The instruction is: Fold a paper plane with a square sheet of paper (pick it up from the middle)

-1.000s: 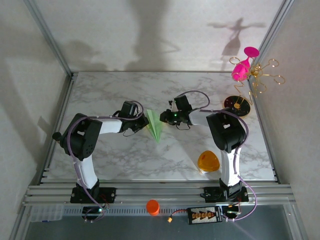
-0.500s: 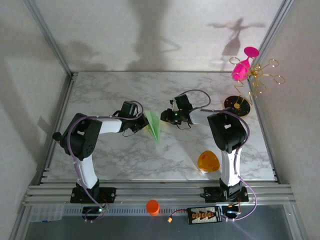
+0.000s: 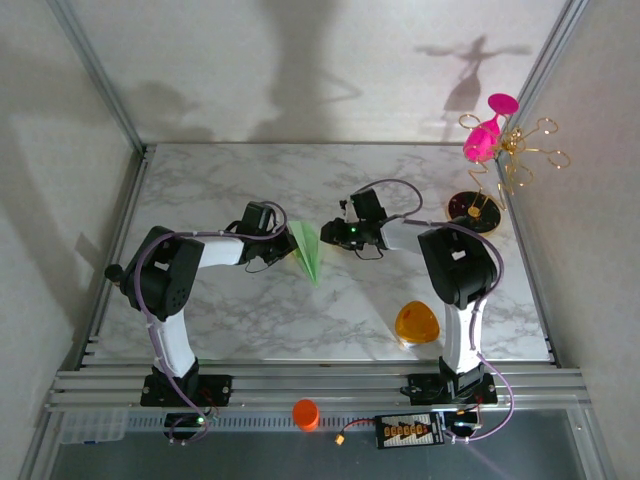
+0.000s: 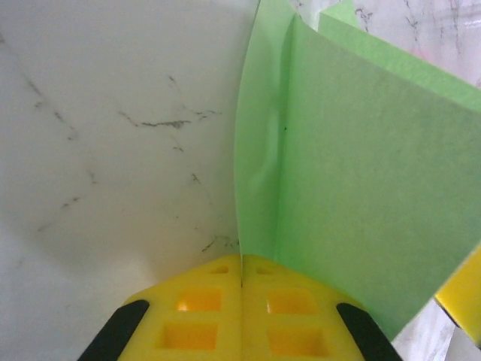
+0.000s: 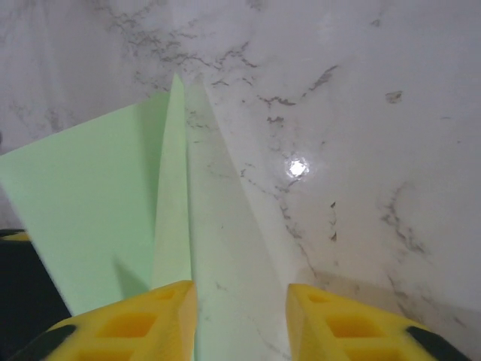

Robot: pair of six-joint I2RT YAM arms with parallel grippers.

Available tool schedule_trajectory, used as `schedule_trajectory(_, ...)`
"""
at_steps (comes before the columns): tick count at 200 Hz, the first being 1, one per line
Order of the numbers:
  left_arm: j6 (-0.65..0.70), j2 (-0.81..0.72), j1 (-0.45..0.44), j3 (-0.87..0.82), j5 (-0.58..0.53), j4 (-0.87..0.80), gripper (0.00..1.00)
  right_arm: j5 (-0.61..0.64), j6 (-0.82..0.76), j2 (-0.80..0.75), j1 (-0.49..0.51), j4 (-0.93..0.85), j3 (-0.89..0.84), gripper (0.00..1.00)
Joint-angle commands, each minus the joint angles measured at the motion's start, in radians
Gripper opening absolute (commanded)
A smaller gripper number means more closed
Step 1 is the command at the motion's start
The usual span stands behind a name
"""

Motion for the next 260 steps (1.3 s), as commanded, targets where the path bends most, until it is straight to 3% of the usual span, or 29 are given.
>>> schedule_trajectory(1,0.019,0.000,0.008,0.026,0.011,-0.026,0.00,0.004,-0.008,-0.058,-0.004,0.051,-0.009,0.43)
schedule_trajectory(69,0.020,0.002,0.008,0.023,0.015,-0.024,0.00,-0.088,-0.059,0.061,0.028,-0.042,0.104,0.42)
schedule_trajectory(116,0.019,0.000,0.008,0.027,0.021,-0.024,0.00,-0.130,-0.079,0.111,0.029,-0.080,0.147,0.29)
schedule_trajectory(153,0.013,-0.012,0.010,0.024,0.021,-0.018,0.00,-0.162,-0.080,0.114,0.027,-0.072,0.150,0.09)
schedule_trajectory(166,0.001,-0.030,0.015,0.017,0.014,-0.010,0.00,-0.144,-0.066,0.098,0.025,-0.051,0.133,0.06)
schedule_trajectory(213,-0.088,-0.115,0.035,-0.062,-0.013,0.058,0.00,-0.049,0.034,-0.004,0.008,0.100,0.006,0.04)
schedule_trajectory(260,-0.179,-0.106,0.035,-0.145,-0.030,0.159,0.00,-0.028,0.113,-0.004,0.009,0.179,-0.074,0.04)
